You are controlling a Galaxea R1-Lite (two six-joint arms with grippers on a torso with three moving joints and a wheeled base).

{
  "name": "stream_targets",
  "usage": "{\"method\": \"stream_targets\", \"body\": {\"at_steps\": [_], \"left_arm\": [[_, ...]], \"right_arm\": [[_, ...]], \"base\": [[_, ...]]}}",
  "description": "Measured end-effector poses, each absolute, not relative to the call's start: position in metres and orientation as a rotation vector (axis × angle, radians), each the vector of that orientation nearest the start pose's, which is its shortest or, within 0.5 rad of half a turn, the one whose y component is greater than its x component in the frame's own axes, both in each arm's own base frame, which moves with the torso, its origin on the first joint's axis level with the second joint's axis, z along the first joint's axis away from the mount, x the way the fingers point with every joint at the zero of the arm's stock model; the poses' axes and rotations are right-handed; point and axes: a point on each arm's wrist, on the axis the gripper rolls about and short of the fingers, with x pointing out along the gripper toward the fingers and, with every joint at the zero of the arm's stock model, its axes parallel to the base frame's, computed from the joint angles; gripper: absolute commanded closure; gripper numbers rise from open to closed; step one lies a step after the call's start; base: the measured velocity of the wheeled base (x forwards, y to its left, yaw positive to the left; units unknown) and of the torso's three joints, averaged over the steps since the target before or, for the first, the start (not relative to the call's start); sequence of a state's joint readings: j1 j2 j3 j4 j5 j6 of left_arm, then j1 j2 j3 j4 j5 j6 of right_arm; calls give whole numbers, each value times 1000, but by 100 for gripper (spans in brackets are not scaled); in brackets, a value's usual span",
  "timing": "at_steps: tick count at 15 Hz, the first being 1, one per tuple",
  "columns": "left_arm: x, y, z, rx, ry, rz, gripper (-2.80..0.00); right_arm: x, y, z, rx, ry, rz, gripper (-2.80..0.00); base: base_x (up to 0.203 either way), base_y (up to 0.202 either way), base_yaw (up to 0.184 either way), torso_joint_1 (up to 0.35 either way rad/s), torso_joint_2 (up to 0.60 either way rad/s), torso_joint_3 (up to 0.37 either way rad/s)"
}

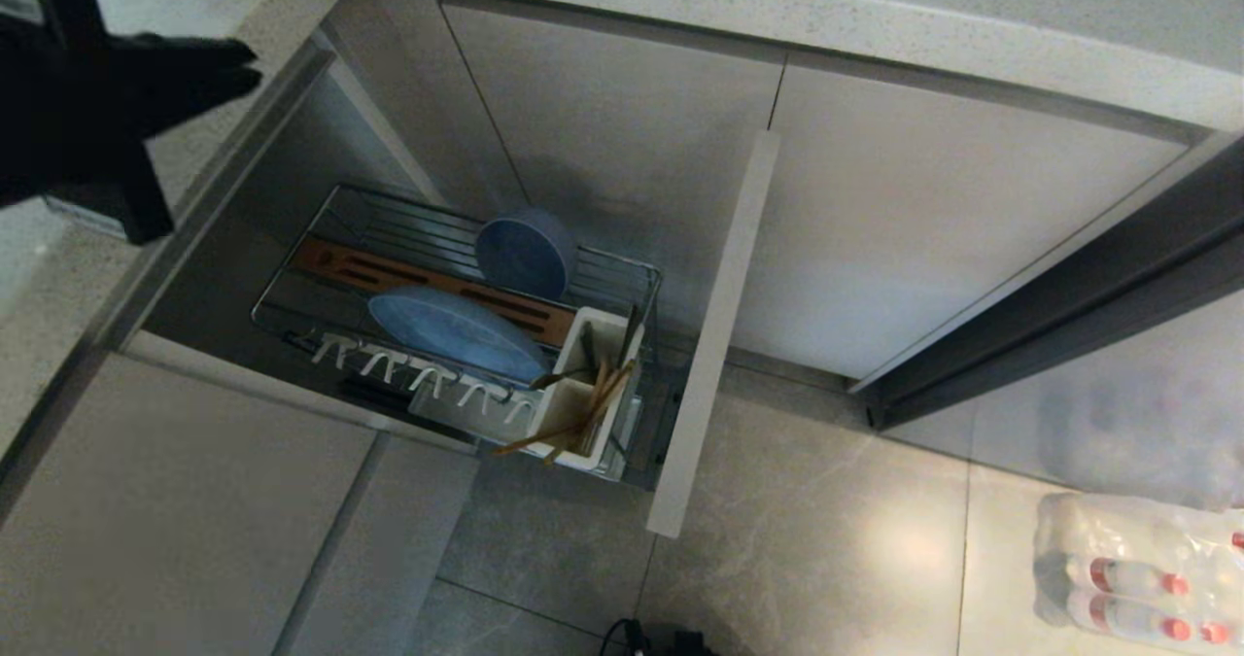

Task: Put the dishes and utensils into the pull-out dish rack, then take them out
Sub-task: Take the plate out of the cupboard

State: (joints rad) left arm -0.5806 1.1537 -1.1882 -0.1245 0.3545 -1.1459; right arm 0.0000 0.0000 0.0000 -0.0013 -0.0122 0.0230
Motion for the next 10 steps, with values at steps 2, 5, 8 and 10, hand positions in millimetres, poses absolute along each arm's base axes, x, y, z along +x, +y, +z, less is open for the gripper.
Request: {"method": "stream_targets", "body": {"at_steps": [2, 5, 8, 10], "left_arm": [[113, -65, 392, -1127, -54, -322, 0], [81, -43, 417, -924, -154, -354, 0], [51, -19, 429, -694, -298, -271, 0], [28, -5, 431, -569, -377, -211, 0]], "right_arm": [[-23, 0, 76, 23, -1, -12, 0], [-23, 0, 76, 23, -1, -12, 0], [-23, 0, 76, 23, -1, -12, 0], [-23, 0, 76, 23, -1, -12, 0]], "base": [[0, 0, 0, 0, 0, 0], [0, 0, 0, 0, 0, 0], [0, 0, 0, 0, 0, 0], [0, 0, 0, 0, 0, 0]]}}
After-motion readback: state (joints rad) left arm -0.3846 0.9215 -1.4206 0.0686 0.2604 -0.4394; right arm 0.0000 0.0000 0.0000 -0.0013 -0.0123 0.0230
